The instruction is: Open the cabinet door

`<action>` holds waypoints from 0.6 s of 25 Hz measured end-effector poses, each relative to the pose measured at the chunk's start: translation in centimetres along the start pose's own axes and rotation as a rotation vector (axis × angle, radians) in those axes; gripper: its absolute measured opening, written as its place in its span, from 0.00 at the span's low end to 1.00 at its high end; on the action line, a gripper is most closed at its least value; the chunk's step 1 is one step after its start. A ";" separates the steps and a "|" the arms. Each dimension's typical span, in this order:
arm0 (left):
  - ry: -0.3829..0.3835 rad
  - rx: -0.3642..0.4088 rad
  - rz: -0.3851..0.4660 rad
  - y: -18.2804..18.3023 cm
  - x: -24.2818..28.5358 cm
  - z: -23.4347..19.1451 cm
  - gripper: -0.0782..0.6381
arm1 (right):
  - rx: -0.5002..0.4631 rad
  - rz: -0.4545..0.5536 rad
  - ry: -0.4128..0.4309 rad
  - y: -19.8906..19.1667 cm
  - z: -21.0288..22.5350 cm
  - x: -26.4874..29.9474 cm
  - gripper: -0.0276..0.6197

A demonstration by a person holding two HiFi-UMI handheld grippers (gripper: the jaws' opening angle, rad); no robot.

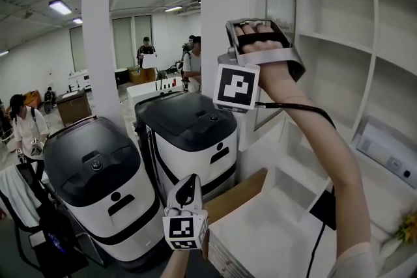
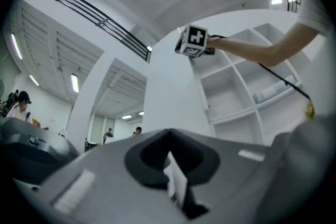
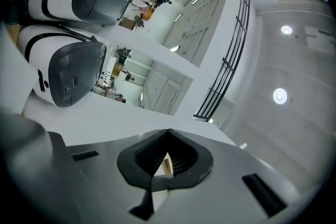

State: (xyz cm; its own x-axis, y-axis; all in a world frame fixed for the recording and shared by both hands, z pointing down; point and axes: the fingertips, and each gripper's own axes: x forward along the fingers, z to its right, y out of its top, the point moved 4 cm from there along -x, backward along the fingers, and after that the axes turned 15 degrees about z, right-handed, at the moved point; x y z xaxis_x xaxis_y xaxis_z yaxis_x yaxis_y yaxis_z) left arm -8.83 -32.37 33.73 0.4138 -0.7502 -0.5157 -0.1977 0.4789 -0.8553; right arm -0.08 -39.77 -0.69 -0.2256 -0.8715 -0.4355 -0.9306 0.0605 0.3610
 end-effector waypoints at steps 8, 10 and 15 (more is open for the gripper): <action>0.103 0.017 -0.006 -0.5 -1.6 -3.7 0.12 | -0.072 -0.047 0.048 1.8 -2.4 5.1 0.04; 0.124 0.021 -0.012 -0.7 -1.8 -4.5 0.12 | -0.074 -0.056 0.024 2.0 -2.6 5.8 0.04; 0.145 0.022 -0.010 -1.2 -1.4 -5.3 0.12 | -0.091 -0.051 0.000 1.9 -2.6 5.8 0.04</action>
State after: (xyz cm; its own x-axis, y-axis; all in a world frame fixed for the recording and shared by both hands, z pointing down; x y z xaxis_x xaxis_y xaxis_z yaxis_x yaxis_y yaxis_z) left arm -13.88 -34.32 35.16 0.2824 -0.8125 -0.5100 -0.1736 0.4796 -0.8602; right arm -2.42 -45.98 -0.42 -0.1784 -0.8725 -0.4549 -0.9109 -0.0284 0.4116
